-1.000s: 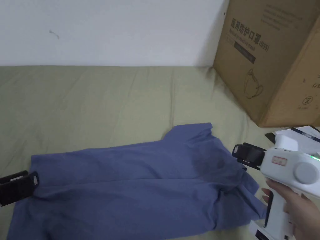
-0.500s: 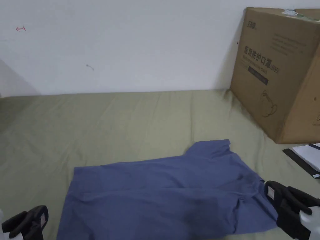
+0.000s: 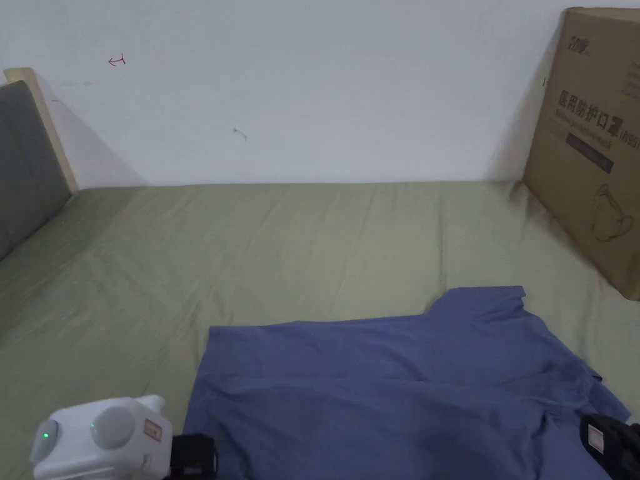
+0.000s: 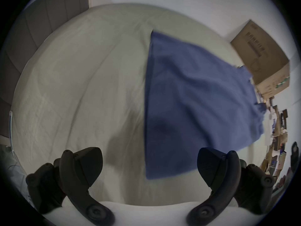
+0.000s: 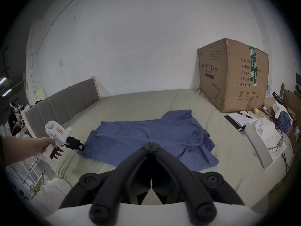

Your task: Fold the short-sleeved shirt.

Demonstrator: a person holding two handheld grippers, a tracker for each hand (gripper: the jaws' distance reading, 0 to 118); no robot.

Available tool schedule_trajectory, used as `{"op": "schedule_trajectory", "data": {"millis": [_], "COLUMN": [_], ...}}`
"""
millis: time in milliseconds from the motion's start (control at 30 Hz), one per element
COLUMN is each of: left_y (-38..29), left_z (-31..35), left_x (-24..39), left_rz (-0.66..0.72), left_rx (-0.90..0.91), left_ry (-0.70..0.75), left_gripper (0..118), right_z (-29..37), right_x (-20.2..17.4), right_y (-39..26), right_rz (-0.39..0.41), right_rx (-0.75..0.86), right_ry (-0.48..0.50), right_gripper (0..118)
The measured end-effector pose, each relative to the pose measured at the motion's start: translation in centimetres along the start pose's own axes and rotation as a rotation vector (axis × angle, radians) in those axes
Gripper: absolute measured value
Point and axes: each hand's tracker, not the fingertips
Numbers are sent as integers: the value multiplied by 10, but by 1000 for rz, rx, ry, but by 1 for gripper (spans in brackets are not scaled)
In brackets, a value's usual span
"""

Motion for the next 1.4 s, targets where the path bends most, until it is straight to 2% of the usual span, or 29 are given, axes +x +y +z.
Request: {"op": "schedule_trajectory", "data": {"millis": [167,200,233,267,367,400,433,467,533,567,600,667,700,767,800,833,867,900,933,967,1133,1167,1200,1233,1267,1300,1333,1400], "left_y": [-2,-3,-7,-11,-15,-13,-15,-13,-12,-12,-12,-15,-14,-15,-16,-17,-19,-26,-29,-32,-34,-32,-33,-33,-33,-32,-30,-29], "left_z": [-20,-14,-5,3,14,17,19,23,40,50,56,66,69,69,68,67,66,68,66,63,45,43,41,40,40,39,38,40], "left_x": [29,34,39,43,46,40,40,35,27,25,25,29,29,31,31,30,29,33,34,35,39,36,36,36,35,33,32,33], "left_rz": [-125,-120,-127,-144,-213,-223,-177,-150,-89,-97,-106,-117,-132,-142,-144,-144,-131,-111,-98,-86,-90,-95,-95,-92,-86,-74,-54,-37], "left_rx": [-31,-21,-12,19,79,81,28,49,144,229,257,250,257,249,245,248,255,266,273,273,215,210,207,203,198,194,188,180], "left_ry": [148,145,140,139,81,62,-67,-36,-78,-51,-53,-57,-42,-42,-42,-38,-35,-41,-45,-46,-14,-12,-11,-12,-15,-18,-9,-14], "left_gripper": [118,115,107,95,30,4,4,4,4,4,4,4,4,4,4,4,4,4,4,4,4,4,4,4,4,4,4,4], "right_z": [-13,-16,-19,-21,-24,-23,-23,-21,-18,-23,-31,-58,-76,-105,-115,-122,-133,-145,-146,-157,-192,-196,-198,-196,-190,-187,-181,-164], "right_x": [1,1,0,-1,2,6,9,15,36,54,70,113,136,170,181,186,189,192,194,196,206,207,205,202,199,199,199,197], "right_y": [-6,-8,-8,-10,-13,-12,-9,-1,19,32,44,57,55,41,31,25,17,9,7,6,-32,-35,-37,-36,-34,-32,-28,-19], "right_rz": [-39,-39,-35,-31,-33,-38,-41,-29,29,55,55,-58,-168,-332,-380,-390,-391,-368,-353,-350,-428,-422,-415,-346,-303,-351,-411,-395], "right_rx": [-56,-62,-68,-70,-68,-63,-57,-34,59,57,-2,-219,-352,-466,-496,-516,-549,-595,-586,-582,-745,-749,-751,-776,-747,-712,-687,-679], "right_ry": [16,17,17,18,32,37,38,32,-94,-186,-219,-137,-102,-80,-100,-144,-189,-208,-180,-208,-247,-247,-258,-347,-366,-284,-227,-240], "right_gripper": [0,0,0,0,0,0,0,0,0,0,0,0,0,4,40,87,118,112,109,110,109,100,69,46,30,10,10,10]}}
